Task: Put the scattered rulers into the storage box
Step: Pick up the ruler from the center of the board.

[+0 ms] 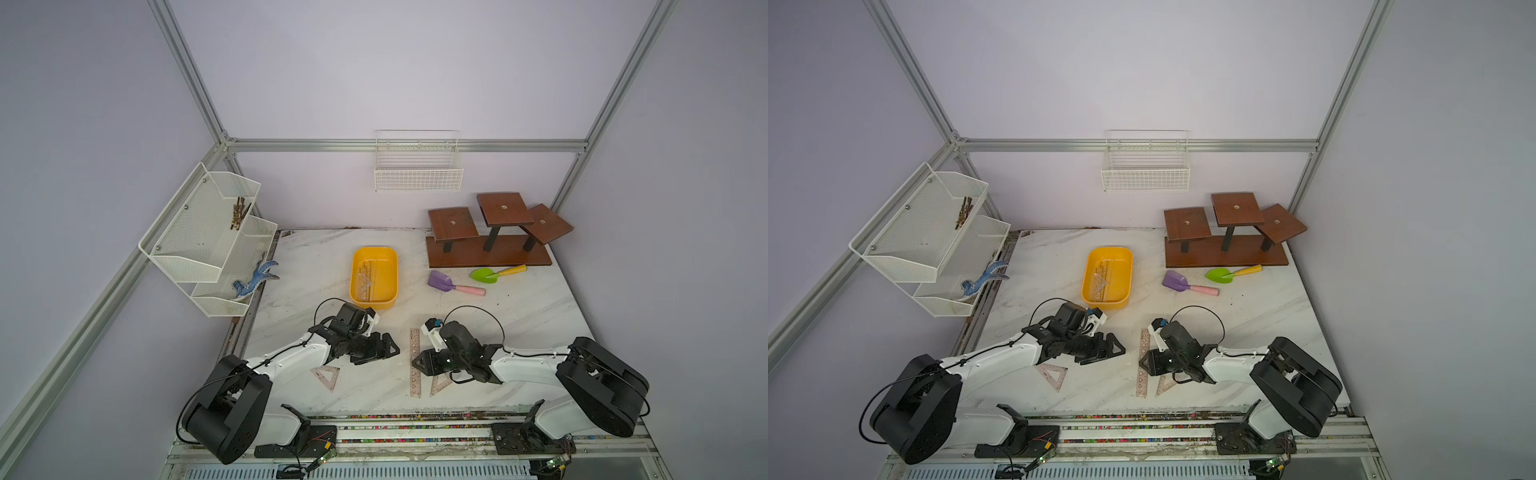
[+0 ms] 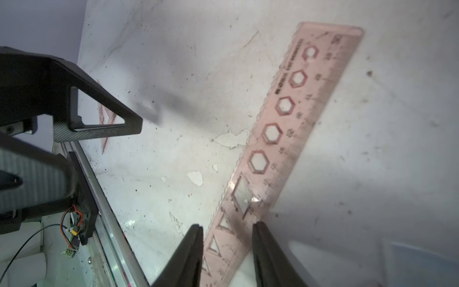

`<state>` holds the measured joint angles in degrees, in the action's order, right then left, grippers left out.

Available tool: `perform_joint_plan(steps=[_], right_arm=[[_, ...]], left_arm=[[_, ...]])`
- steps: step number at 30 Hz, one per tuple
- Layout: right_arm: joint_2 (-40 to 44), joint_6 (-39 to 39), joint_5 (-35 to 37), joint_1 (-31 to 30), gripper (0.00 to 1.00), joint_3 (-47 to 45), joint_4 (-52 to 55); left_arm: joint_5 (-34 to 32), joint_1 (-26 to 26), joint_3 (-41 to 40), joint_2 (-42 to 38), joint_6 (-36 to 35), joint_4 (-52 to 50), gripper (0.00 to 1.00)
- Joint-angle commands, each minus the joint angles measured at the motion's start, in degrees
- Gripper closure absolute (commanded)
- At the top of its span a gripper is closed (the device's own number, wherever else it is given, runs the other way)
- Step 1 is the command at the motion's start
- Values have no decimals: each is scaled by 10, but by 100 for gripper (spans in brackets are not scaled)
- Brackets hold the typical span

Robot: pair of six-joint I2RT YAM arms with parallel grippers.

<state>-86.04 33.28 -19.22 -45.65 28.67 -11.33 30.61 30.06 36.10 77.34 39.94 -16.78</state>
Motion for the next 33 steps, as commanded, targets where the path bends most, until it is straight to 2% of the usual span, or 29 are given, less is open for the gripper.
perform_joint_plan(steps=[1, 8, 18, 28, 30, 33], right_arm=[[-38, 1, -5, -5, 61, 17, -6], [-70, -24, 10, -4, 61, 76, 39], [-90, -38, 44, 13, 60, 91, 53], [-140, -44, -7, 17, 60, 146, 40], [-121, -39, -18, 19, 65, 135, 25], [-87, -14, -26, 20, 83, 101, -28]], left_arm=[[13, -6, -2, -3, 3, 24, 12], [21, -18, -6, 1, -5, 27, 13], [31, -31, -21, 8, -11, 41, 13], [45, -33, -46, 26, 10, 87, 13], [51, -33, -51, 31, 15, 99, 17], [49, -33, -51, 52, 19, 104, 26]])
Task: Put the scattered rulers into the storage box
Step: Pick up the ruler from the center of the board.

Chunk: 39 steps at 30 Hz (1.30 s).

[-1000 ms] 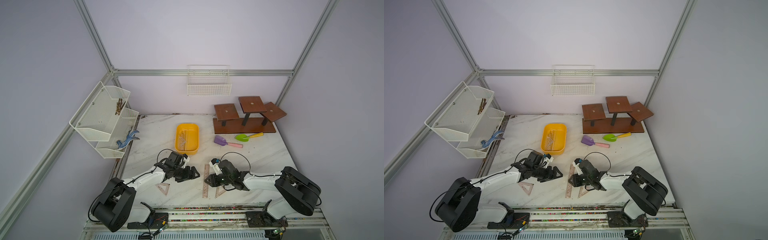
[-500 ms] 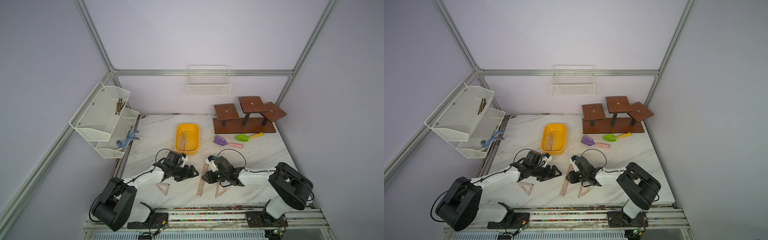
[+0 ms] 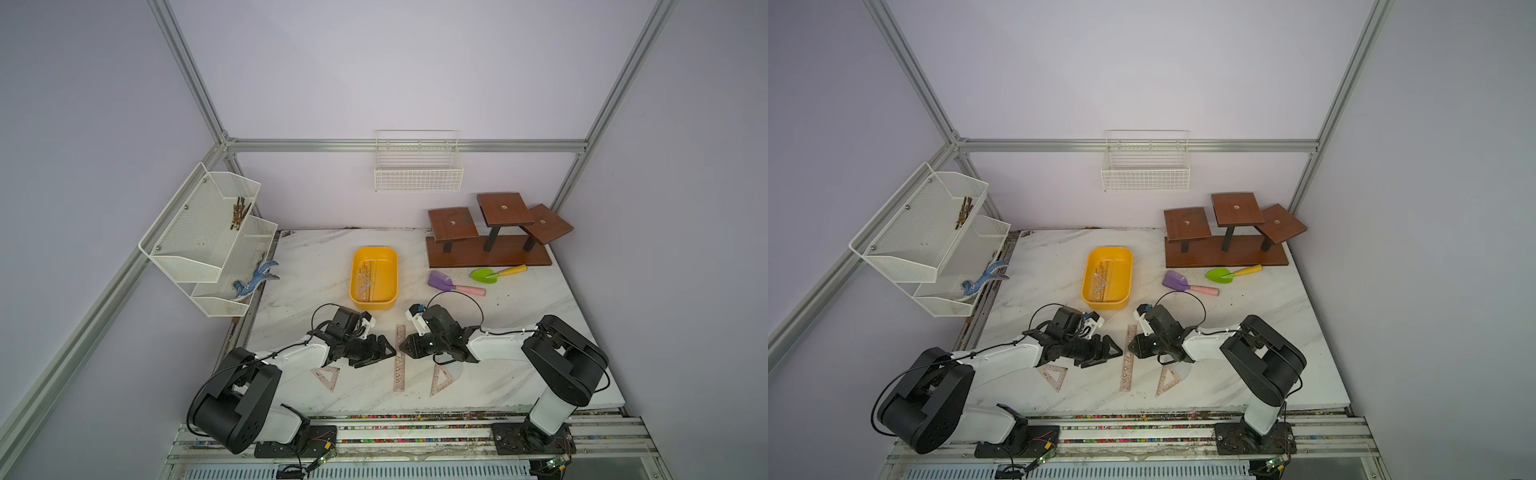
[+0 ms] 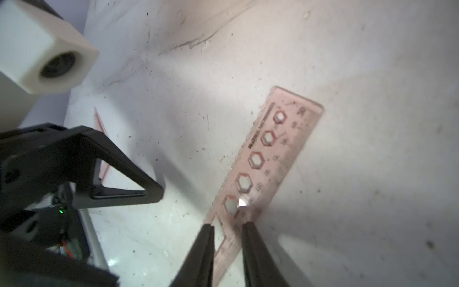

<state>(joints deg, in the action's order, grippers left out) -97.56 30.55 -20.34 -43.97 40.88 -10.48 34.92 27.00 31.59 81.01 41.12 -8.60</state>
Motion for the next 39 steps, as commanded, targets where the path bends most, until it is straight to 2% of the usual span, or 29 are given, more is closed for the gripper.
perform_joint_plan(steps=[1, 3, 11, 32, 39], right_arm=[[34, 15, -13, 3, 87, -25, -39], [36, 18, -11, 4, 92, -34, -53], [15, 26, -32, 4, 97, -49, -85], [-19, 43, -54, 4, 98, -88, -147], [12, 50, -51, 6, 98, -80, -147]], left_arm=[[0, -1, -5, 16, 8, 24, 30], [-14, -2, -3, 15, 12, 23, 35], [-25, 9, 3, 36, 25, 44, 36], [-17, 18, 16, 90, 30, 63, 35], [-28, 18, 9, 79, 34, 64, 35]])
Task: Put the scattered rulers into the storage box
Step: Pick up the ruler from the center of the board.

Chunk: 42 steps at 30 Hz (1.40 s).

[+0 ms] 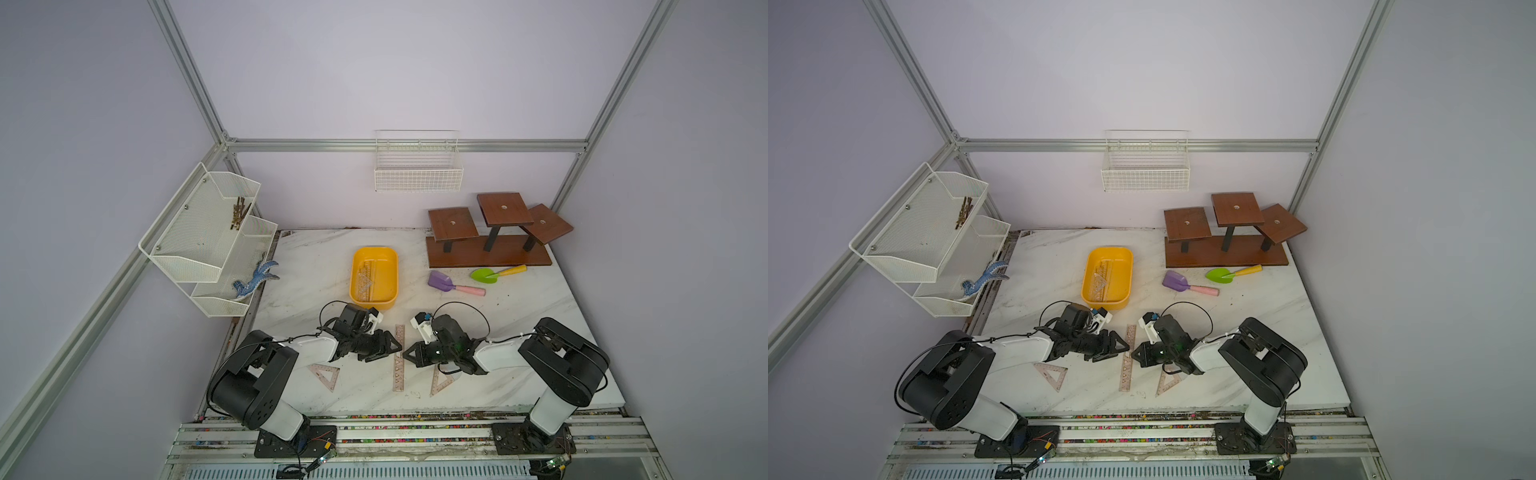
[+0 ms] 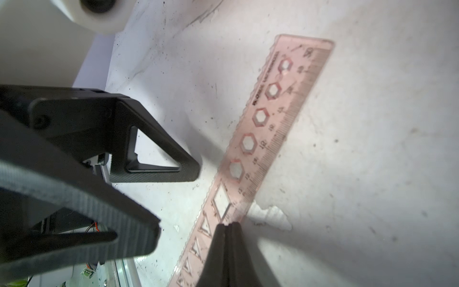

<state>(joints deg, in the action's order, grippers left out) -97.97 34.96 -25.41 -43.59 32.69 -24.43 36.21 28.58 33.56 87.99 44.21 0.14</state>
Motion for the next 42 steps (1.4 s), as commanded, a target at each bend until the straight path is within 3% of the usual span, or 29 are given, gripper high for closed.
perform_joint_plan(steps=[1, 22, 26, 31, 40, 42], right_arm=[[18, 6, 0, 3, 97, 5, -7], [-43, 2, -8, 4, 98, 11, -21], [-53, -2, -8, 5, 98, 10, -20], [-64, -1, -10, 10, 99, 3, -26], [-36, -12, -26, 26, 99, 6, -5], [-8, -19, -34, 34, 97, 15, 18]], left_arm=[[-42, 2, -10, 10, 4, -24, 34], [-15, 3, -10, 44, 4, -2, 29], [-7, 7, -7, 61, 8, 11, 33], [1, 10, -5, 81, 11, 25, 52], [0, 10, 2, 71, 4, 9, 100], [-2, 9, 15, 56, -5, -14, 100]])
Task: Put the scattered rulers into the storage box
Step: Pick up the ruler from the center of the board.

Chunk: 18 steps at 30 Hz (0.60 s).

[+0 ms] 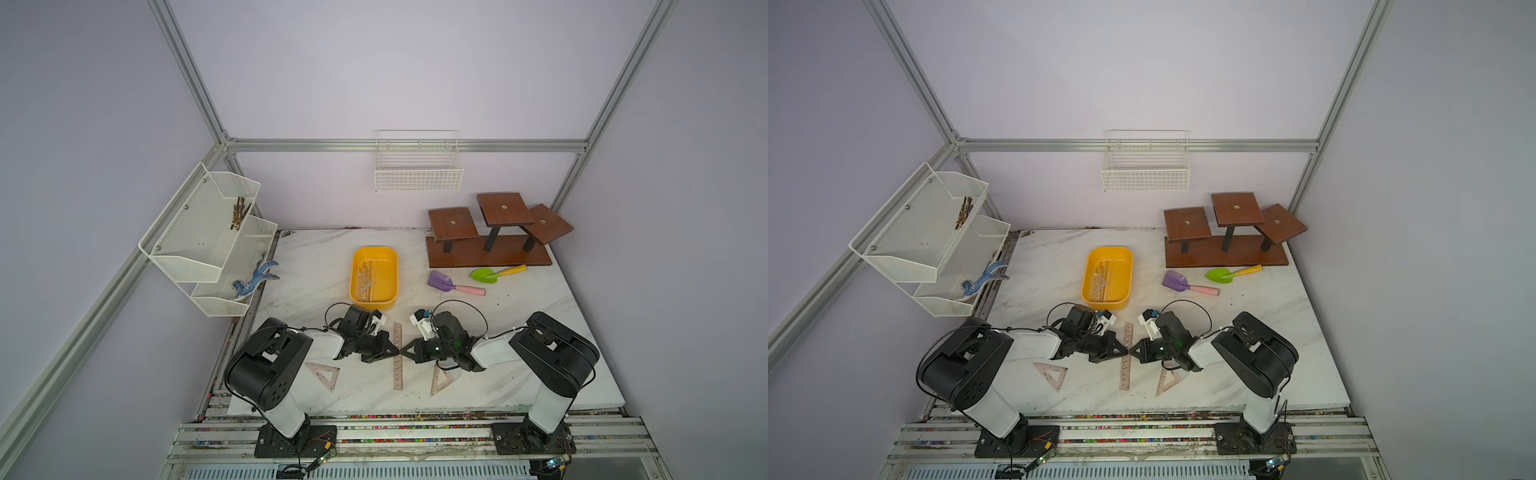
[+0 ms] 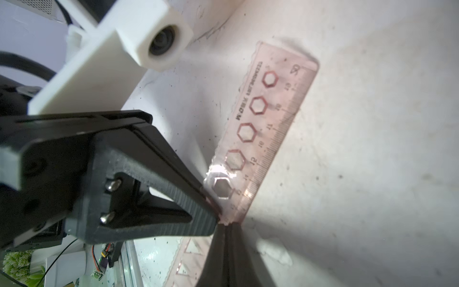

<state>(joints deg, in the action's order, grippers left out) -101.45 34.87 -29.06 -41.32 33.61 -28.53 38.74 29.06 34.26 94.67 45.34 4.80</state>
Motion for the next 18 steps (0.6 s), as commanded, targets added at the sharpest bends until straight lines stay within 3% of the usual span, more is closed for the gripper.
perform_joint_plan(steps=[1, 6, 8, 11, 15, 18], right_arm=[[41, -20, -1, 15, 97, 10, 69], [111, -15, -58, 48, 89, 43, 124], [152, -15, -60, 51, 82, 64, 156], [182, -7, -68, 58, 66, 94, 185], [185, 62, -144, 93, 53, 103, 141], [164, 130, -212, 116, 51, 102, 69]], left_arm=[[-28, 4, 14, -21, -18, -70, 100], [-5, -8, 53, -79, -13, -80, 100], [17, -21, 67, -94, -3, -60, 100], [71, -47, 83, -95, 28, 1, 100], [135, -81, 86, -77, 115, 136, 100], [167, -97, 94, -61, 168, 219, 100]])
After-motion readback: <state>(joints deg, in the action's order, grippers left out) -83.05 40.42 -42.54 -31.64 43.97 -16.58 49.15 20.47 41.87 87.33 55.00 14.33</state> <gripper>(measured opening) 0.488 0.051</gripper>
